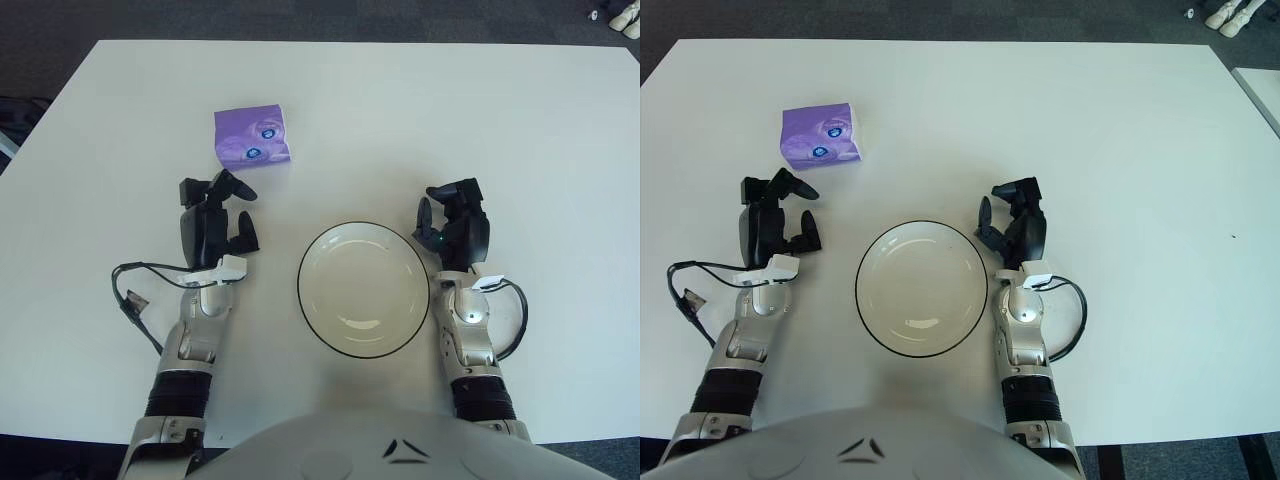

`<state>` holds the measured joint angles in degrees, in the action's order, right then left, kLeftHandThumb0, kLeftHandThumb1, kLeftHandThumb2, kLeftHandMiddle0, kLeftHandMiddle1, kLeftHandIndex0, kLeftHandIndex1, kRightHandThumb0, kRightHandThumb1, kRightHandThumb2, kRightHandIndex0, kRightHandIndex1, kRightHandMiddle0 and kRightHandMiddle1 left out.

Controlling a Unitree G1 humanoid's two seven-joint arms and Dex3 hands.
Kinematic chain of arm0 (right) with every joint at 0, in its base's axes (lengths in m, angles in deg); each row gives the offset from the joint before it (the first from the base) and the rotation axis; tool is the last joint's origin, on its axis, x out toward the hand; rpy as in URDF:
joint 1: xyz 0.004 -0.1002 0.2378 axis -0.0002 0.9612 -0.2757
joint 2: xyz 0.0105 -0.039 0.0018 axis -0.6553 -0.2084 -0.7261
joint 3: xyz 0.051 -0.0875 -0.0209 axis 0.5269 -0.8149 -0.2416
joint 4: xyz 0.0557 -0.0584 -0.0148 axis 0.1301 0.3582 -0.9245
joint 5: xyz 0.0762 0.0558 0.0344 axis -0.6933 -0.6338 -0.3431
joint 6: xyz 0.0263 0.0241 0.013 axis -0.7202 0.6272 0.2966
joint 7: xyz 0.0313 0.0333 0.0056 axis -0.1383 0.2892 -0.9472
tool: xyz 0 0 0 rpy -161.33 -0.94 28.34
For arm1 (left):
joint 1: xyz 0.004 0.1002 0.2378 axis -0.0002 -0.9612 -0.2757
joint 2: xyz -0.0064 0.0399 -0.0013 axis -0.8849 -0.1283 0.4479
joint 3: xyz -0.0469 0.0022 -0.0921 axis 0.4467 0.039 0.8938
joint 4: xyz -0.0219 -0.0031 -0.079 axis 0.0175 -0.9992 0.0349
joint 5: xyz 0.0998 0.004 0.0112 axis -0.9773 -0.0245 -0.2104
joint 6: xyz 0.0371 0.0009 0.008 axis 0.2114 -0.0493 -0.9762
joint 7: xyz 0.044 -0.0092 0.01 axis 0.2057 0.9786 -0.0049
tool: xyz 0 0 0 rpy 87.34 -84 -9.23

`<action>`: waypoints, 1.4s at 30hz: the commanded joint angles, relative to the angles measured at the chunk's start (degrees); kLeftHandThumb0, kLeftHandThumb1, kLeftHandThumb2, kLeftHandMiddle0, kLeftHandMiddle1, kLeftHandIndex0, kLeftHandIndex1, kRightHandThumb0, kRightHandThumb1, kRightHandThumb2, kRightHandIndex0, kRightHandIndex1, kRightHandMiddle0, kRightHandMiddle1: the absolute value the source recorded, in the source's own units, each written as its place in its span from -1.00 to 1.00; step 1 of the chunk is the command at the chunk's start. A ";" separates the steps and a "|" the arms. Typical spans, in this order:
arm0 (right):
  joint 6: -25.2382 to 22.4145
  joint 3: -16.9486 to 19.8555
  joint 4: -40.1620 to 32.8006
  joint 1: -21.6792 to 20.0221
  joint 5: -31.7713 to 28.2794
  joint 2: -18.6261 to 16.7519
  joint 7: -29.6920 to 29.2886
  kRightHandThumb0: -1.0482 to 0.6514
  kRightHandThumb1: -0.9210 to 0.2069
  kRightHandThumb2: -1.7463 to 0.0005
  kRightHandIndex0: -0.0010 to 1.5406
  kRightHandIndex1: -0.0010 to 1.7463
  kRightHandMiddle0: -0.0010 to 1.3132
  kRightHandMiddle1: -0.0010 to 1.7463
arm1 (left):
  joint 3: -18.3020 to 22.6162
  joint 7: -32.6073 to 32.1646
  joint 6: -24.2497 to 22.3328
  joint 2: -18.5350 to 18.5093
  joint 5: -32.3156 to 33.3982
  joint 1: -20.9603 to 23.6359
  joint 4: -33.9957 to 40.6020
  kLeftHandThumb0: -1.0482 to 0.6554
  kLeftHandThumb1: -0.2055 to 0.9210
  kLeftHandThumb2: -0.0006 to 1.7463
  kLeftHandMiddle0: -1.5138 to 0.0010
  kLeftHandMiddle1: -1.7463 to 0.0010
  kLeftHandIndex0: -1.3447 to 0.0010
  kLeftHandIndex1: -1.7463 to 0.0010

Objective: Put the tissue paper into the plate.

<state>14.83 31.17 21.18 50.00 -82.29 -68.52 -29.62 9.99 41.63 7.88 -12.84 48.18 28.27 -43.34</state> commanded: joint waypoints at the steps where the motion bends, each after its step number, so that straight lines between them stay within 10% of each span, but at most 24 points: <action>1: 0.51 0.60 5.13 3.45 -0.60 -1.59 -0.20 -0.23 -0.43 -0.11 -0.17 0.58 -0.40 1.00 | -0.37 -0.35 -1.39 -2.82 -3.11 -0.36 2.73 0.22 -0.76 1.00 -0.22 -1.00 -0.03 -0.92; 6: 0.35 0.79 5.44 3.05 -0.68 -1.49 -0.19 -0.23 -0.43 -0.11 -0.17 0.57 -0.40 1.00 | -1.54 0.50 -3.75 -3.55 -4.94 -0.52 6.08 0.22 -0.73 0.99 -0.19 -1.00 0.01 -0.96; 14: 0.18 0.98 6.02 2.64 -0.39 -1.21 -0.33 -0.24 -0.41 -0.13 -0.16 0.59 -0.39 1.00 | -2.73 0.55 -4.62 -4.25 -4.73 -0.72 7.11 0.22 0.12 0.38 0.33 -1.00 0.51 -0.99; 16: 0.27 1.03 6.28 2.47 -0.17 -1.15 -0.49 -0.24 -0.39 -0.15 -0.17 0.62 -0.38 1.00 | -2.93 -0.27 -4.06 -4.69 -4.94 -0.49 6.52 -0.35 0.47 0.18 0.56 -1.00 0.79 -1.00; 23: 0.15 0.91 5.92 2.52 0.47 -1.37 -1.08 -0.24 -0.37 -0.16 -0.18 0.64 -0.37 1.00 | -3.61 -4.78 -3.04 -6.50 -7.35 2.28 2.55 -0.91 0.90 -0.22 0.95 -0.90 0.98 -0.66; 35: 0.06 0.98 6.29 1.85 0.43 -1.38 -1.03 -0.23 -0.43 -0.11 -0.21 0.61 -0.40 1.00 | -6.67 -1.56 1.82 -11.03 -4.09 9.46 -3.38 -1.00 1.00 -0.34 1.00 0.43 1.00 0.53; 42: 0.34 1.15 6.83 1.49 0.40 -1.17 -0.87 -0.23 -0.43 -0.11 -0.20 0.60 -0.41 1.00 | -7.64 5.07 7.00 -15.23 0.91 16.62 -13.54 -1.00 1.00 -0.34 1.00 0.82 1.00 0.87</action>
<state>14.91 31.56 22.51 48.73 -80.93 -68.51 -30.45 2.75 43.78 12.70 -24.82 46.89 41.36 -50.84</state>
